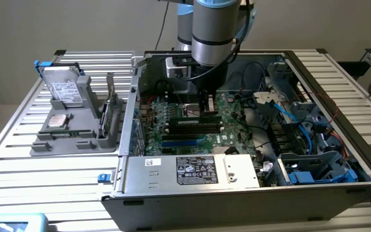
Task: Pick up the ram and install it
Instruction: 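Insert the ram into the slot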
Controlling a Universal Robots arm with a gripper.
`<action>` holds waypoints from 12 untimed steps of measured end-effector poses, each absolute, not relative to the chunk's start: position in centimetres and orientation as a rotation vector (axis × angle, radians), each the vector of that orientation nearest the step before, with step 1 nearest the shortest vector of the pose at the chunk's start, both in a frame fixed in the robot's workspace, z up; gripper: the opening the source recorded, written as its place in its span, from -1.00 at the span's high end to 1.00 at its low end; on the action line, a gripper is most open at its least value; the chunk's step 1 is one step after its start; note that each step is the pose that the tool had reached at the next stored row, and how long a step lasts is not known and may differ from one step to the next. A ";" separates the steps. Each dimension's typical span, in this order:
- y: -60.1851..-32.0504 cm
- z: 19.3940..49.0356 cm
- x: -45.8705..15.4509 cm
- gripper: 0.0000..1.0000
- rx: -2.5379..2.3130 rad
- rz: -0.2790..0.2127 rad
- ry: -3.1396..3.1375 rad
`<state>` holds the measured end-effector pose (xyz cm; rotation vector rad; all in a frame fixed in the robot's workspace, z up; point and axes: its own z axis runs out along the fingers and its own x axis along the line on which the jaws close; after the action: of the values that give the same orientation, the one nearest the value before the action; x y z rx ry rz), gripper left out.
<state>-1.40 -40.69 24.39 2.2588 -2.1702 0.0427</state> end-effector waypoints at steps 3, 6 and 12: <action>-40.8 24.4 -1.4 0.73 2.258 0.043 -2.170; -40.9 24.4 -1.4 0.73 2.255 0.046 -2.170; -40.9 24.3 -1.4 0.73 2.245 0.049 -2.178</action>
<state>-1.40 -40.89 24.28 2.2451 -2.1776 0.0492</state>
